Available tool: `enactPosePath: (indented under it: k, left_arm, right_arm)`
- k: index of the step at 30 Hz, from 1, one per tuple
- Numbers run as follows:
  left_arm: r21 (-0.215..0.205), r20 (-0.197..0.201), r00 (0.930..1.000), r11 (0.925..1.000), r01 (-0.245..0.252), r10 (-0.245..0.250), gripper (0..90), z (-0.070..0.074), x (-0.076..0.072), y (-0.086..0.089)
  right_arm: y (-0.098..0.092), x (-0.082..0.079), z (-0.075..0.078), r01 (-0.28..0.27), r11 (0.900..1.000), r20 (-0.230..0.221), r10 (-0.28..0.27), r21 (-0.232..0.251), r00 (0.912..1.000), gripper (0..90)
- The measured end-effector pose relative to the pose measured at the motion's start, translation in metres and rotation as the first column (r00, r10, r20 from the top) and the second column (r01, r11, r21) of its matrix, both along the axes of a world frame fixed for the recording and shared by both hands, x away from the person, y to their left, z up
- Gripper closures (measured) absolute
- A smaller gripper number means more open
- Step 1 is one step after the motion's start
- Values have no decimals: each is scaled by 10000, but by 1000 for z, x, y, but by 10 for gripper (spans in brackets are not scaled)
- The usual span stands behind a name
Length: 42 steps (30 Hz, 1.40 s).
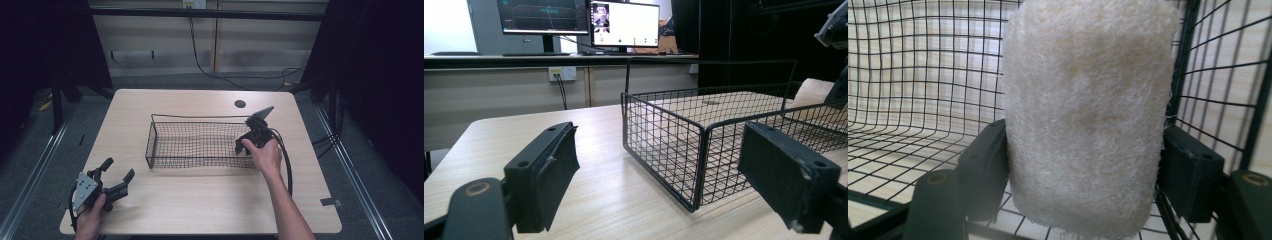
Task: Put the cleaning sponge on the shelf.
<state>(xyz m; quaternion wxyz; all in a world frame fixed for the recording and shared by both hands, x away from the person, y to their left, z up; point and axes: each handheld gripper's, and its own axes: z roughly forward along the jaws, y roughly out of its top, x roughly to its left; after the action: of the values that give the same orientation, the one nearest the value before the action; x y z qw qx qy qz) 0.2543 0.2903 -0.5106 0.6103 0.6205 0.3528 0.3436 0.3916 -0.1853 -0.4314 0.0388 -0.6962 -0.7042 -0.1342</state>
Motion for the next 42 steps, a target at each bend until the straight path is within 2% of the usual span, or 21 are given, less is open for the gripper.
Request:
enactPosePath:
  k: [2, 16, 28, 42]
  left_arm:
    - [42, 12, 10000, 10000, 37, -37, 158, 0, 0, 0]
    - [1, -3, 10000, 10000, 16, -16, 158, 0, 0, 0]
    - [4, -2, 10000, 10000, 23, -23, 158, 0, 0, 0]
    - [34, 2, 10000, 10000, 61, -61, 158, 0, 0, 0]
  right_arm:
    - [1, 0, -1, -33, 10000, 126, 33, -15, 9999, 290]
    - [15, 2, -10, -56, 9982, -257, 41, -598, 9997, 288]
    - [20, 3, -12, -81, 9951, -301, 51, -982, 9995, 286]
    - [20, 2, -12, -66, 9949, -440, 22, -1004, 9990, 276]
